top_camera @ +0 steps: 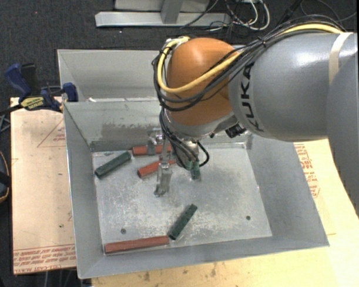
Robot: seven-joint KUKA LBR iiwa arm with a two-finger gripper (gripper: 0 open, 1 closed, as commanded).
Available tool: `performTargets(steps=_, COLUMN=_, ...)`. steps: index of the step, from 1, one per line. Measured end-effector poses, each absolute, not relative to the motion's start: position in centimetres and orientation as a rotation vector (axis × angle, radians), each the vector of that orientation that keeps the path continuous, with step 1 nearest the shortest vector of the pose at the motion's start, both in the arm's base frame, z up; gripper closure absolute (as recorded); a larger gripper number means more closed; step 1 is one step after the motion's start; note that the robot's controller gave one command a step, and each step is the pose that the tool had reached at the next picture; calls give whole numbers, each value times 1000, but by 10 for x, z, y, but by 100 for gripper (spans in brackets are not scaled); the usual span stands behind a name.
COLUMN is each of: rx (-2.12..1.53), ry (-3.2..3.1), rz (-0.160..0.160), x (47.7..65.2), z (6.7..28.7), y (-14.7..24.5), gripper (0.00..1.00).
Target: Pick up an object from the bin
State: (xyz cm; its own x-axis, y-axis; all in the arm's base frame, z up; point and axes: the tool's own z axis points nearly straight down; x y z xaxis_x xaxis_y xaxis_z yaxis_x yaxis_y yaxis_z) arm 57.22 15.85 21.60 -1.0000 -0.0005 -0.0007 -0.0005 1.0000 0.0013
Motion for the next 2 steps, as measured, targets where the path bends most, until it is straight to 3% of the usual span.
performTargets(steps=1, rx=-63, ry=3135, rz=3, x=593, z=144, y=125, gripper=0)
performTargets(steps=2, rx=-301, ry=3121, rz=3, x=628, z=71, y=101, gripper=0)
